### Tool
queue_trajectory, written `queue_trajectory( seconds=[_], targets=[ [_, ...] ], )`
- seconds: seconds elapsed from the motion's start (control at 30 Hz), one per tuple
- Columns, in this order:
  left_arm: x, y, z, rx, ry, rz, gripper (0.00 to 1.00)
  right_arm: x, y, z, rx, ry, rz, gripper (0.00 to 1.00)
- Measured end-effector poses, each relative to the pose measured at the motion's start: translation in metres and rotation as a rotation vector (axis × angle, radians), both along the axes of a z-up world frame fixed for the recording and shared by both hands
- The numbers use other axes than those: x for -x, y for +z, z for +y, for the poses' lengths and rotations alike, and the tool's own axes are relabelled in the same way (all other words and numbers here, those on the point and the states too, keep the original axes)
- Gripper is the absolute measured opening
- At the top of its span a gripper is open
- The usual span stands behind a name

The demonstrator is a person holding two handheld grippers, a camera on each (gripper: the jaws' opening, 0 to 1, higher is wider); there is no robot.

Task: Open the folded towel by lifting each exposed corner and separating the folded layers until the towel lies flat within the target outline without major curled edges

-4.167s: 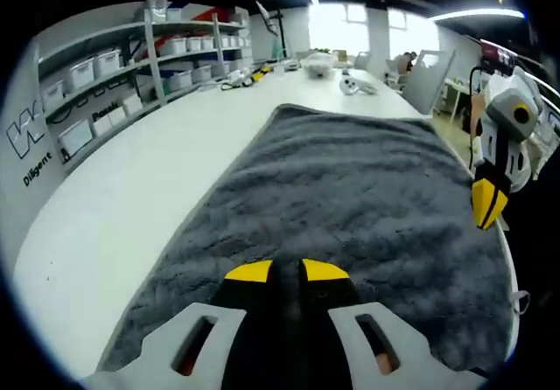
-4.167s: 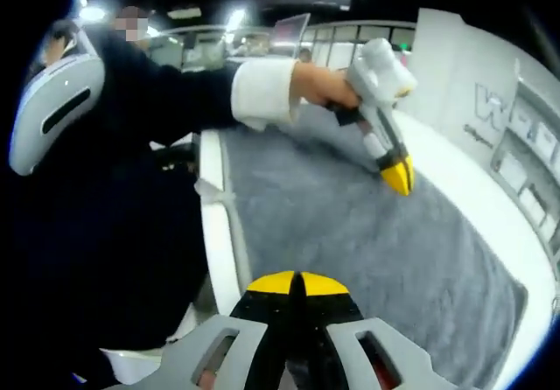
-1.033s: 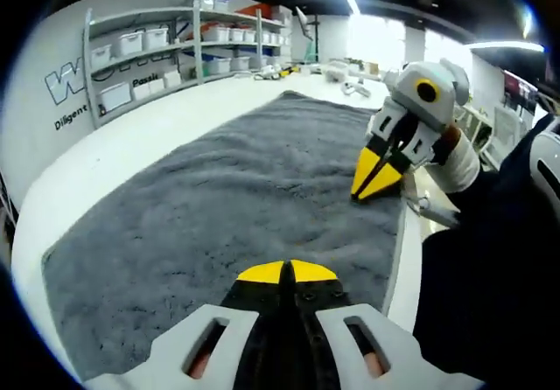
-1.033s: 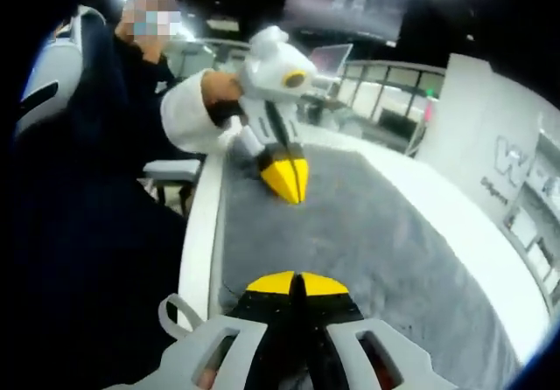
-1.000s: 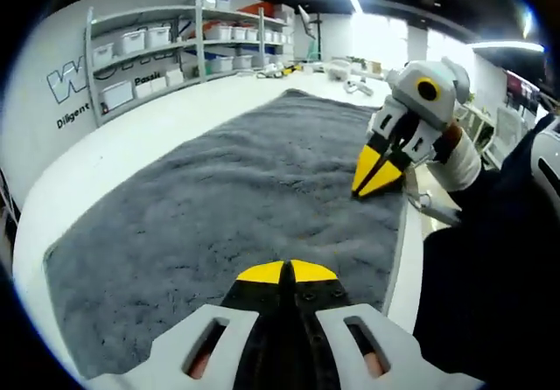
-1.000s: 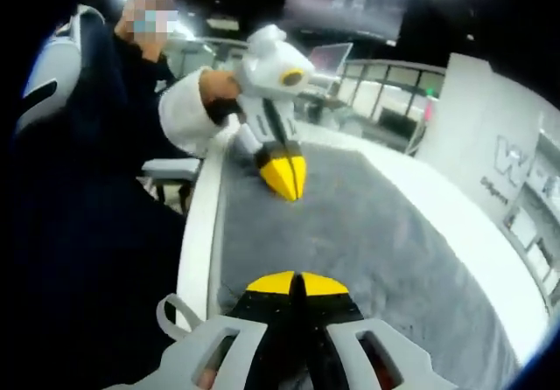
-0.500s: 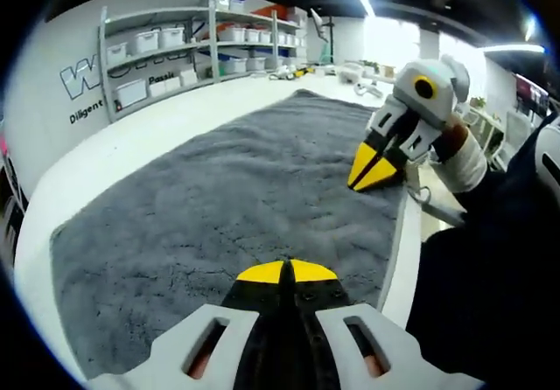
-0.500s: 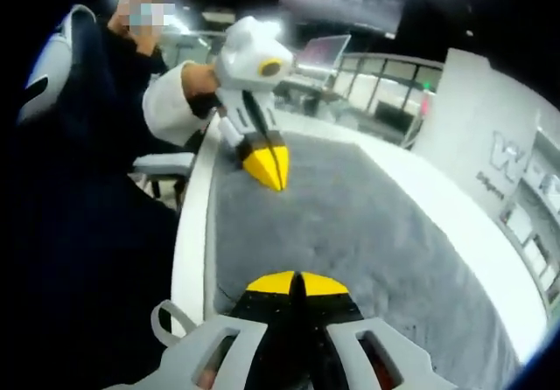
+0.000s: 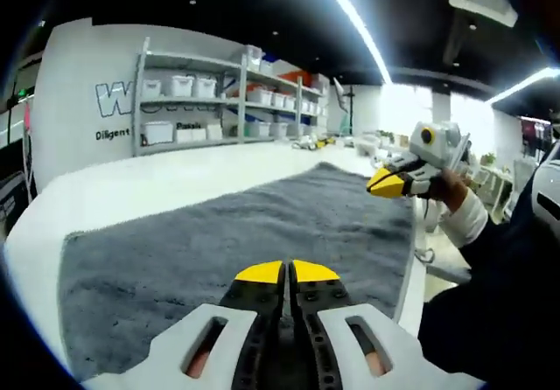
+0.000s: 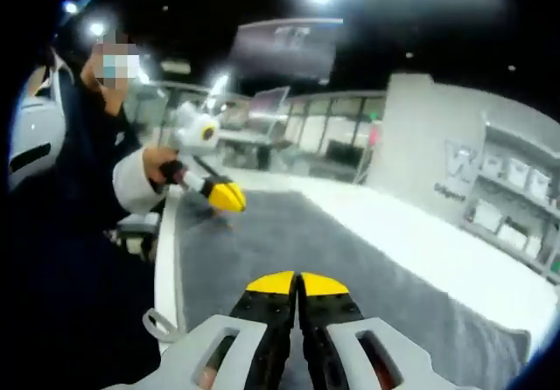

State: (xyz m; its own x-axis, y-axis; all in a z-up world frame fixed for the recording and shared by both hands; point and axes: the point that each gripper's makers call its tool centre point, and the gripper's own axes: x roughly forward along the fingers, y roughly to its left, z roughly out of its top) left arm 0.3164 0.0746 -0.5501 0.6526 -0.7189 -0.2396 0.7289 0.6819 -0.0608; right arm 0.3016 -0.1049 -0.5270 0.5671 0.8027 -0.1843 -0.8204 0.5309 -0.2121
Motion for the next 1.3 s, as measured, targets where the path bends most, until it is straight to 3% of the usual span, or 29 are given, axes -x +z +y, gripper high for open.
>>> queue_trajectory(
  seconds=[0.17, 0.23, 0.5, 0.63, 0.73, 1.07, 1.23, 1.3],
  targets=[
    [-0.005, 0.008, 0.014, 0.010, 0.050, -0.044, 0.12, -0.006, 0.006, -0.024, -0.052, -0.056, 0.003, 0.00],
    [-0.008, 0.014, 0.019, 0.036, 0.074, -0.068, 0.14, -0.010, 0.007, -0.033, -0.055, -0.081, 0.000, 0.05],
    [-0.013, 0.035, 0.027, 0.113, 0.118, -0.164, 0.43, -0.017, 0.012, -0.058, -0.050, -0.148, -0.009, 0.16],
    [-0.015, 0.046, 0.040, 0.182, 0.163, -0.172, 0.46, -0.021, 0.016, -0.071, -0.065, -0.190, -0.009, 0.23],
    [-0.015, 0.044, 0.051, 0.120, 0.190, -0.173, 0.56, -0.022, 0.016, -0.077, -0.070, -0.209, -0.006, 0.31],
    [-0.004, 0.068, 0.074, 0.153, 0.223, -0.183, 0.70, -0.022, 0.026, -0.100, -0.094, -0.283, 0.007, 0.61],
    [0.002, 0.069, 0.079, 0.104, 0.234, -0.179, 0.85, -0.018, 0.031, -0.113, -0.098, -0.315, 0.002, 0.72],
    [0.001, 0.078, 0.084, 0.126, 0.280, -0.198, 0.92, -0.018, 0.032, -0.120, -0.099, -0.341, -0.004, 0.76]
  ],
)
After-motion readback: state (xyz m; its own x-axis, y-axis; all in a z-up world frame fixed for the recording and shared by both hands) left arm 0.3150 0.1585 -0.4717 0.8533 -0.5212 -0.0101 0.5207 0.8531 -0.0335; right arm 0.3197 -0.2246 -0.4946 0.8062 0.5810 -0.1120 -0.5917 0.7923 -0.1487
